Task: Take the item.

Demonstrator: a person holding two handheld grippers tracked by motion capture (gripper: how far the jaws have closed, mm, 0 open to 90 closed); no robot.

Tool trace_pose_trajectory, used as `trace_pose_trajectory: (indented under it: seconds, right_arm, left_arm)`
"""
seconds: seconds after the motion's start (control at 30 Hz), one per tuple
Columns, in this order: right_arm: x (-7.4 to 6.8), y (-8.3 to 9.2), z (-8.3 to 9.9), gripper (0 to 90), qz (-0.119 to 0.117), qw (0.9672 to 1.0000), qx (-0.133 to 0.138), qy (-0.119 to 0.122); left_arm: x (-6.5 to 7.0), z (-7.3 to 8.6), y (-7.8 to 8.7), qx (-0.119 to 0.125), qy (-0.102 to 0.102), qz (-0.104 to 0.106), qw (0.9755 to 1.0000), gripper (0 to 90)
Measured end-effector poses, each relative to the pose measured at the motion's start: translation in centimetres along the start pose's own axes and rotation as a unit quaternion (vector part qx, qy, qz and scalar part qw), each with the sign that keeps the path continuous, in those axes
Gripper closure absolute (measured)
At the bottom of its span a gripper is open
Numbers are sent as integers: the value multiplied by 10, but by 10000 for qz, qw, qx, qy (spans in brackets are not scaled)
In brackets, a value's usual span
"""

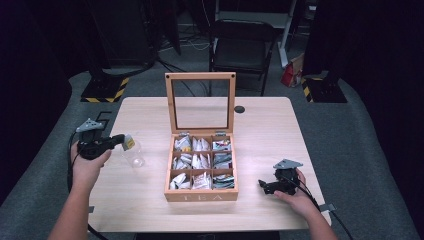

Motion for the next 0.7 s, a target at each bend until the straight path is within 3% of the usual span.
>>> trace_pose_trajectory:
  seconds: [0.7]
  right_arm:
    - [0, 0, 0, 0, 6, 10000, 3, -10]
  left_arm:
    - [-7, 21, -23, -308, 123, -12, 9994, 894]
Point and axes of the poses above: each handheld gripper's, and its own axes: y roughly backward along the jaws, z roughly out of its underside, x roughly to its right, the point moved 1 cm from there along -y, roughly forward along the jaws, and after that the axes turned 5 degrees about z, right-handed, at the moved point
